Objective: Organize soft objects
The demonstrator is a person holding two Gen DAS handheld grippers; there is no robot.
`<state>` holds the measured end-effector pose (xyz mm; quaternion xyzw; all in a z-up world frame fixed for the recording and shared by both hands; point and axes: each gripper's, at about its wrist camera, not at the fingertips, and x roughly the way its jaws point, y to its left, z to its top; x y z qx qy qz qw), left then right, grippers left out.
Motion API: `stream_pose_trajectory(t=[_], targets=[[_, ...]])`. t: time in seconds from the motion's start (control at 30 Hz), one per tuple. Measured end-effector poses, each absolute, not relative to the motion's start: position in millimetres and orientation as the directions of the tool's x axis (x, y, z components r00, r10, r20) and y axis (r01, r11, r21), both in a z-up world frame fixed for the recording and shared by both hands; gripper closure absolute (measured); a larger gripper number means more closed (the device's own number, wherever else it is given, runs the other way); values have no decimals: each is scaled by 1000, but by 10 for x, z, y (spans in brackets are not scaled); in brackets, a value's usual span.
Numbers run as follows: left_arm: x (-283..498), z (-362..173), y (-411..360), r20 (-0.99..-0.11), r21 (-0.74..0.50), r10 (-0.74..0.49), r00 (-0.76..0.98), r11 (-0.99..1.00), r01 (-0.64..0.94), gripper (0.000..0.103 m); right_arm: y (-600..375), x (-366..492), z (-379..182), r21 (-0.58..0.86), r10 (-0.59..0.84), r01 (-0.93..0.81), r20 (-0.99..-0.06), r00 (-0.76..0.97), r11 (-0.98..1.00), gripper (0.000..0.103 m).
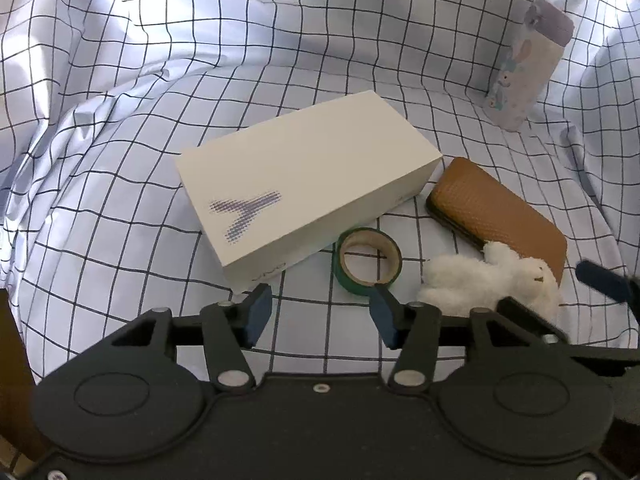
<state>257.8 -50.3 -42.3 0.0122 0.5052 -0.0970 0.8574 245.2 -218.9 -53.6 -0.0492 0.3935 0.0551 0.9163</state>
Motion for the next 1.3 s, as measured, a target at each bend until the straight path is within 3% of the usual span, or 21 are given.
stream_pose_trajectory(t=[0.13, 0.2, 0.23, 0.57, 1.17, 1.3], targets=[[2590, -428, -474, -869, -71, -147, 473, 982, 174, 45, -2024, 2512, -689, -178, 30, -237, -737, 675, 955, 11], [2600, -431, -478, -869, -62, -140, 475, 982, 177, 45, -1982, 2548, -760, -204, 11, -255, -760, 650, 945, 20], [2606, -433, -484, -869, -59, -140, 475, 982, 180, 45, -1980, 2560, -790, -196, 16, -263, -774, 633, 945, 31], [2718, -456, -674, -866, -38, -144, 478, 974, 223, 39, -2168, 2485, -635, -77, 64, -192, -772, 633, 978, 59], [2918, -767, -1113, -895, 3, -118, 431, 963, 270, 39, -2268, 2314, -596, -79, 39, -158, -775, 631, 984, 58], [2937, -803, -1077, -898, -10, -125, 422, 964, 264, 47, -2272, 2313, -585, -78, 36, -148, -764, 644, 986, 56]])
